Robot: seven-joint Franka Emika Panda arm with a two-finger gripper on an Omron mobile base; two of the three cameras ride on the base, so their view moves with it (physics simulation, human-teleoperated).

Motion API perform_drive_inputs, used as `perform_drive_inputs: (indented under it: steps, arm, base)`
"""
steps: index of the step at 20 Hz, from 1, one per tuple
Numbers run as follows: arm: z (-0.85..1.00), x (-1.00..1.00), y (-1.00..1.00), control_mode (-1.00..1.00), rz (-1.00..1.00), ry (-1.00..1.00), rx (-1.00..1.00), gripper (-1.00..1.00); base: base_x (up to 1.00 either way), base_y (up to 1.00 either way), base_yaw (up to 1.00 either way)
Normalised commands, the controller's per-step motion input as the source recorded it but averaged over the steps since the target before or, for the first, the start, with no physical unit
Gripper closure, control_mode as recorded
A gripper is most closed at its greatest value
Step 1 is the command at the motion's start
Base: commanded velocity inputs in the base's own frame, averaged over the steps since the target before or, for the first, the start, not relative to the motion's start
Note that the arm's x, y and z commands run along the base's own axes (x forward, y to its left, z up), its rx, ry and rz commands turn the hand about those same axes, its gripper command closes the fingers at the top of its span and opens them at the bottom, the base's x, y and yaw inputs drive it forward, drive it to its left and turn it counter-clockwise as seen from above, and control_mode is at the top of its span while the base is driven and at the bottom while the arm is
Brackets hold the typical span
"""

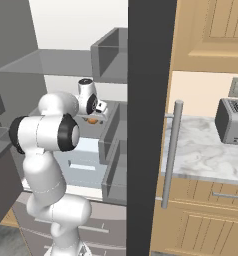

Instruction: Retrieve the peach and tangerine from the fridge and place them into the bowl on the dining table.

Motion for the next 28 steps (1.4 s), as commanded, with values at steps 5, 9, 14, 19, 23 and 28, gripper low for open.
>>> perform_drive_inputs:
  steps: [5, 9, 14, 19, 23, 28]
  arm:
    - [-0.31, 0.15, 0.00, -1.00, 0.00, -0.05, 0.00, -1.00]
    - [-0.53, -0.13, 0.00, -1.00, 0.00, 0.01, 0.00, -1.00]
    - [-0.57, -0.13, 0.00, -1.00, -0.02, 0.05, 0.00, -1.00]
    - [-0.46, -0.25, 0.00, -1.00, -0.03, 0.07, 0.00, -1.00]
    - [-0.42, -0.50, 0.00, -1.00, -0.02, 0.05, 0.00, -1.00]
    - [-0.44, -0.50, 0.00, -1.00, -0.01, 0.02, 0.00, -1.00]
  base:
    - [0.00, 0.00, 0.00]
    - [0.00, 0.00, 0.00]
    - [0.00, 0.00, 0.00]
    - [0.00, 0.00, 0.00]
    - [0.00, 0.00, 0.00]
    - [0.00, 0.00, 0.00]
